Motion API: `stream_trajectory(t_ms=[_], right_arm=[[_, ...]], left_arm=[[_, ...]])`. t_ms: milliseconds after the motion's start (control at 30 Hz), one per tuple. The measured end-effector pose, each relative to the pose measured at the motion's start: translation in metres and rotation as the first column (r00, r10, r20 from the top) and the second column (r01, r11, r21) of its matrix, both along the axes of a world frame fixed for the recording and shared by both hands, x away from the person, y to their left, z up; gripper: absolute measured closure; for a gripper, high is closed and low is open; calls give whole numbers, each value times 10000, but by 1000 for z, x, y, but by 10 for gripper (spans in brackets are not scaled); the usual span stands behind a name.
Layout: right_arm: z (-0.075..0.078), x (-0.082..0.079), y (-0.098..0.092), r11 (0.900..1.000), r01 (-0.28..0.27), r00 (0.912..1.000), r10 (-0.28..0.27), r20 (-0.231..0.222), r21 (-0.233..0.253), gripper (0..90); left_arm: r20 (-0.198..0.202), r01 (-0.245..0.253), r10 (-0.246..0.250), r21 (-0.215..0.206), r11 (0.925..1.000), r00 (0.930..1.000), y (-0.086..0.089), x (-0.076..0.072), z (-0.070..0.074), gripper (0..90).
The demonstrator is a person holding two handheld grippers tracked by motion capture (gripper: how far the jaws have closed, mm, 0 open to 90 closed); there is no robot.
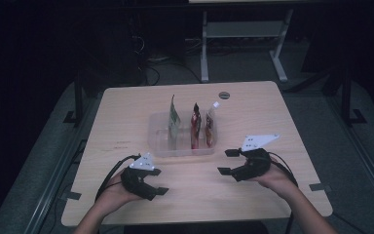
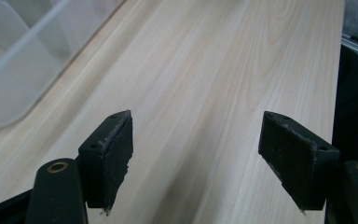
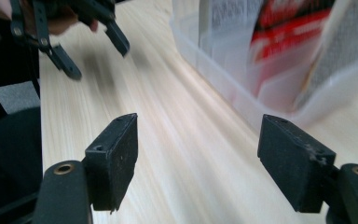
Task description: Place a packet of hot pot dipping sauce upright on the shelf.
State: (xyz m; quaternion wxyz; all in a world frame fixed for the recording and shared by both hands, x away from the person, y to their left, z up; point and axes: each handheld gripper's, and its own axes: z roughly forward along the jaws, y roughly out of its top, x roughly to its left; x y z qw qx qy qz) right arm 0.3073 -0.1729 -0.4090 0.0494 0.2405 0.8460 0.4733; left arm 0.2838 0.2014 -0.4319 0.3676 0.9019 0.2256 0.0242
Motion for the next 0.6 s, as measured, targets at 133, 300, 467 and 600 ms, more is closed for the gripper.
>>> stream_trajectory(t_ms=[133,300,467,600], right_arm=[[-9,-8,-10,9989,321,9995,-322,-13,-343,251],[-22,-16,-24,9951,763,9969,-774,-154,-634,236],[-34,-24,-39,9923,967,9942,-1000,-391,-777,217],[-40,-26,-46,9890,982,9942,-1023,-321,-1109,188]], left_arm=[[67,-45,45,33,10000,10000,4,-3,-2,252],[128,-42,42,46,10000,9999,12,-8,-7,248],[335,-36,34,75,10000,9994,21,-12,-11,248],[431,-34,23,264,9996,9991,26,-12,-13,235]])
